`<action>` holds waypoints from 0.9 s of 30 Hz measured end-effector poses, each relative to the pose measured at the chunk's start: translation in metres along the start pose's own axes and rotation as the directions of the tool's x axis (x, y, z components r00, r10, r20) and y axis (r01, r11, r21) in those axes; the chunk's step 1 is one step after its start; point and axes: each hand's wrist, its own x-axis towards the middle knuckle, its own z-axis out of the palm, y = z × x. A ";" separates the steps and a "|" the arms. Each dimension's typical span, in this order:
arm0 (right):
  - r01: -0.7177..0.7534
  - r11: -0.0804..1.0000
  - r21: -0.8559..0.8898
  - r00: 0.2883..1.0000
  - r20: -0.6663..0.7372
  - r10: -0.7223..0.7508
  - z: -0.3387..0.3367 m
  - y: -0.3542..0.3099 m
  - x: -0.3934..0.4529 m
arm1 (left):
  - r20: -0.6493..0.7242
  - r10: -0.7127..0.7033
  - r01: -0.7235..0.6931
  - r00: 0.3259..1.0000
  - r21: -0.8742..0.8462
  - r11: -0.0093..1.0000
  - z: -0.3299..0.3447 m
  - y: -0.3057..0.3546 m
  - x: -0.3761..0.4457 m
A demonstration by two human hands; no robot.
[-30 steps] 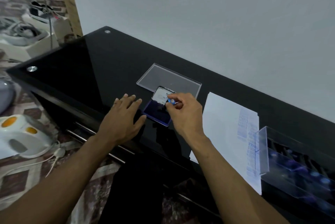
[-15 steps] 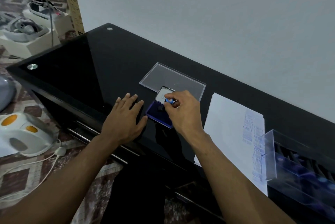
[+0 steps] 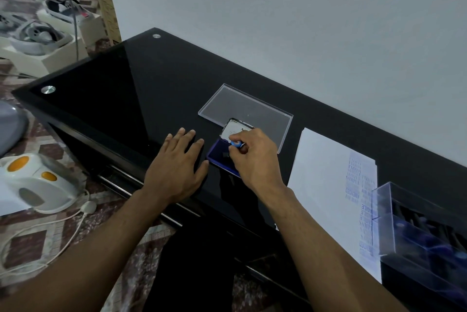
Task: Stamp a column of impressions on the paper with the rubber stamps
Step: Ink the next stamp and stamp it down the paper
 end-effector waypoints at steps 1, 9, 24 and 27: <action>-0.001 1.000 -0.001 1.000 -0.001 0.001 0.000 0.000 0.000 | 0.002 0.000 0.000 1.000 0.003 1.000 0.000 0.000 0.000; 0.036 0.999 -0.016 0.999 -0.011 -0.036 -0.003 0.001 0.000 | 0.010 -0.002 0.002 1.000 0.015 1.000 0.001 0.000 0.000; 0.084 0.996 -0.042 0.996 0.039 -0.083 -0.015 0.001 0.003 | -0.002 -0.008 0.008 1.000 0.031 0.999 0.004 0.000 0.001; 0.087 0.995 -0.048 0.996 0.030 -0.085 -0.013 0.002 0.002 | 0.001 -0.006 0.006 1.000 0.036 0.999 0.003 0.000 0.000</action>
